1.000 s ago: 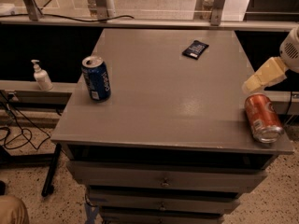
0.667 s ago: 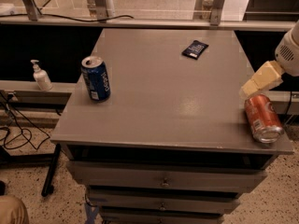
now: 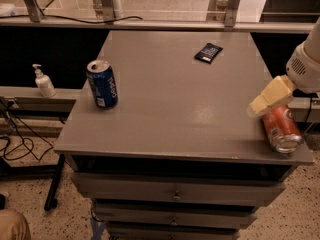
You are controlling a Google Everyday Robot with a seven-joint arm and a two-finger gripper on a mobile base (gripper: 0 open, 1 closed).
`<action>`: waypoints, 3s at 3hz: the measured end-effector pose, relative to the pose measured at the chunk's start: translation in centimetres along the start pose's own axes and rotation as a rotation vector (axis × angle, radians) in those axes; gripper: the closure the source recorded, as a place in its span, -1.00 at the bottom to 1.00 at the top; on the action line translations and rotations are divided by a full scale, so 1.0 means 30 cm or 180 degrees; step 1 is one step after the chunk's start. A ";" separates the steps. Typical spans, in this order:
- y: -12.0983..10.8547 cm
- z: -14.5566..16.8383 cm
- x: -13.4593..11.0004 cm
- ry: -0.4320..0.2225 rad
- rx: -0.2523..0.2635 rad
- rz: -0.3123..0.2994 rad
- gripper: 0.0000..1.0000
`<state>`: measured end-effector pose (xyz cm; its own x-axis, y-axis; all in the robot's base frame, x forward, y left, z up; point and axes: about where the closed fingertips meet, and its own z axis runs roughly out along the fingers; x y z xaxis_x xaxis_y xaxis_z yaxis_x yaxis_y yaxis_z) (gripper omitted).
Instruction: Place coke can upright
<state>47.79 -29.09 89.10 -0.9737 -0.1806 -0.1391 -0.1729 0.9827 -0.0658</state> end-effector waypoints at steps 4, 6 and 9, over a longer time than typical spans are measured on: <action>0.043 0.163 -0.073 -0.0117 0.0070 0.0248 -1.00; 0.037 0.206 -0.075 -0.0085 0.0072 0.0261 -0.19; 0.020 -0.006 -0.235 -0.0728 -0.0726 -0.0039 1.00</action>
Offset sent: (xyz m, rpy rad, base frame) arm 0.0212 0.0249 -0.0253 0.0165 -0.0921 -0.0736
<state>54.52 -27.22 90.21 -0.9172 -0.1712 -0.3598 -0.2382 0.9595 0.1506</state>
